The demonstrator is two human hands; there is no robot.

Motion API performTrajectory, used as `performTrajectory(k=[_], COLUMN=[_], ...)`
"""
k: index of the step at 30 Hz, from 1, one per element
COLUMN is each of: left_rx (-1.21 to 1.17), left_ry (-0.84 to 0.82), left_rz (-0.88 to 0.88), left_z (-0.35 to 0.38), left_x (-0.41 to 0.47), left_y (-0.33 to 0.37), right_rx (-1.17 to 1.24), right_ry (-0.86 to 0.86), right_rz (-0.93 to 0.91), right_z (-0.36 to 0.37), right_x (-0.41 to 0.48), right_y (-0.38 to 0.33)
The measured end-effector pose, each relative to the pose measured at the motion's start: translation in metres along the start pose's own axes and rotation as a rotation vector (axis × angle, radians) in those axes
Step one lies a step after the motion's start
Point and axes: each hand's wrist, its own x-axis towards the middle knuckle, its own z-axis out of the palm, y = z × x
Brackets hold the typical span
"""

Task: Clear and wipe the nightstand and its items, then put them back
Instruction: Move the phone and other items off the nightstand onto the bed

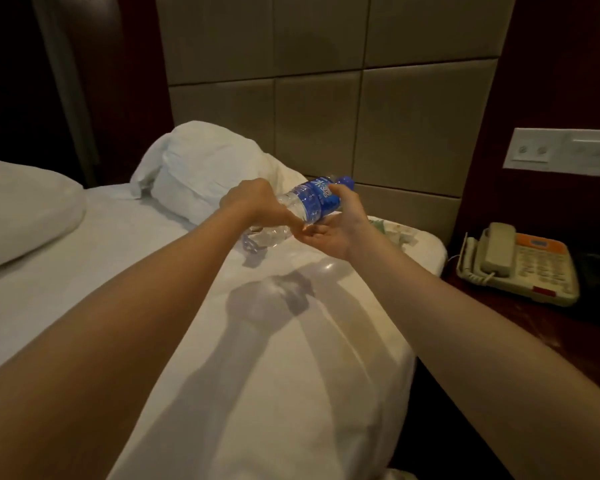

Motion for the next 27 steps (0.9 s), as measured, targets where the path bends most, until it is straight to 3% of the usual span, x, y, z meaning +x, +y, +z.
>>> performTrajectory(k=[10,22,27], left_rx=[0.077,0.101,0.148], left_ry=[-0.009,-0.054,-0.139], left_rz=[-0.102,-0.17,-0.206], left_z=[0.016,0.045,0.034], left_x=[0.016,0.025,0.026], left_y=[-0.07,-0.088,-0.074], right_rx=[0.099,0.137,-0.172], right_ry=[-0.052,-0.015,0.093], right_rz=[0.079,0.113,0.071], right_z=[0.029,0.02,0.014], right_x=[0.037,0.068,0.064], right_y=[0.053,0.074,0.067])
